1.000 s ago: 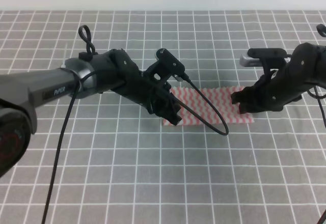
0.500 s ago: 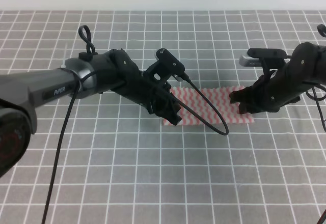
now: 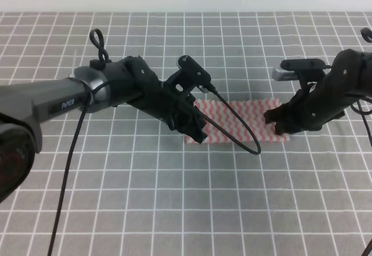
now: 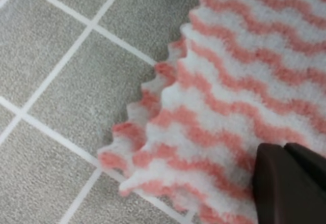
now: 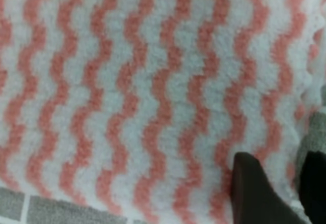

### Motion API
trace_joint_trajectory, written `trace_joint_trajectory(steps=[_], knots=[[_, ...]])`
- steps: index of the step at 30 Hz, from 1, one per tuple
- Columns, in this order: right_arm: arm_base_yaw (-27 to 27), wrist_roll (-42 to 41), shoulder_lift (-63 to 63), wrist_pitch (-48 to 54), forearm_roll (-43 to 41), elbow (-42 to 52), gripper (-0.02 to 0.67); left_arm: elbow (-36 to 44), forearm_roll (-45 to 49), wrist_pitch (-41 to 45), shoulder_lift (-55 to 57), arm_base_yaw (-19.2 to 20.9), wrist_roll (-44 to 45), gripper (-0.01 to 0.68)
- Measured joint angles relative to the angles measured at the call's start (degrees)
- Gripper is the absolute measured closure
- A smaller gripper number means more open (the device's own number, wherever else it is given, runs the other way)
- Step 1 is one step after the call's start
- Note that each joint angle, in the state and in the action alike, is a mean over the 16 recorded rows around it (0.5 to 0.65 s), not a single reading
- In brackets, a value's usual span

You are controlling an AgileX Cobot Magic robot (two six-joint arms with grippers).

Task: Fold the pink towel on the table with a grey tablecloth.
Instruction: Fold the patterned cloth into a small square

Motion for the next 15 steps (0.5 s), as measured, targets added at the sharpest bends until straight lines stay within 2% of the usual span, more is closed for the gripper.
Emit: trace_joint_trajectory(steps=[15], knots=[[0.0,-1.1,-0.4,-1.4,1.9,-0.2,0.634,-0.1,-0.2,-0.2,0.0,0.0,0.0,0.675]])
